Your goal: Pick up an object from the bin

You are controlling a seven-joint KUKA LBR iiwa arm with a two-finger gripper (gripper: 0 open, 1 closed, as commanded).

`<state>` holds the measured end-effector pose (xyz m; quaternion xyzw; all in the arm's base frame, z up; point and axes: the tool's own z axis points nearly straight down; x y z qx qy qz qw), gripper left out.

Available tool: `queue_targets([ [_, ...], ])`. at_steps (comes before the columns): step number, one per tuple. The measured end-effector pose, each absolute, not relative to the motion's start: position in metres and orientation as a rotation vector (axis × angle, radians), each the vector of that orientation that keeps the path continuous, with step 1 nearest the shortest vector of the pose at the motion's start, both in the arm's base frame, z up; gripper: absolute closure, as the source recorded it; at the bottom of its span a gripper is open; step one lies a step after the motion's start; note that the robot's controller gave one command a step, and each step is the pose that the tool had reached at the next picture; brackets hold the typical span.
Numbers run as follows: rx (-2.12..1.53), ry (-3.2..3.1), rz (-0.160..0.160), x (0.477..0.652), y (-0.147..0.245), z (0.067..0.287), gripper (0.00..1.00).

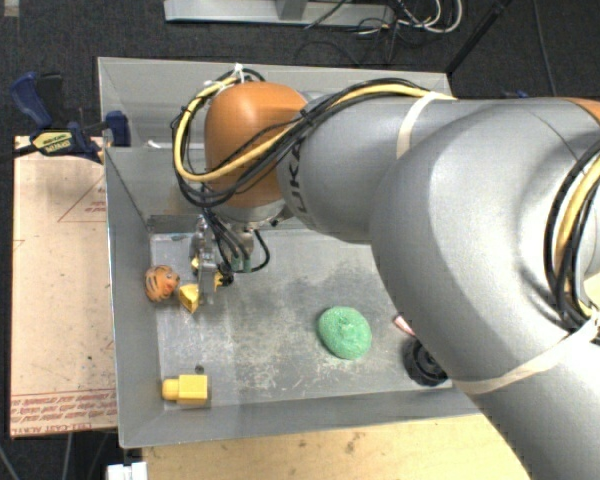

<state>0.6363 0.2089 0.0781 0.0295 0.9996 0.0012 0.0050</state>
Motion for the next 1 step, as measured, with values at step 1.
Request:
queue_targets([
  [1, 0.095, 3.149, -0.004, 0.6033, 0.2108, 0.117, 1.0],
])
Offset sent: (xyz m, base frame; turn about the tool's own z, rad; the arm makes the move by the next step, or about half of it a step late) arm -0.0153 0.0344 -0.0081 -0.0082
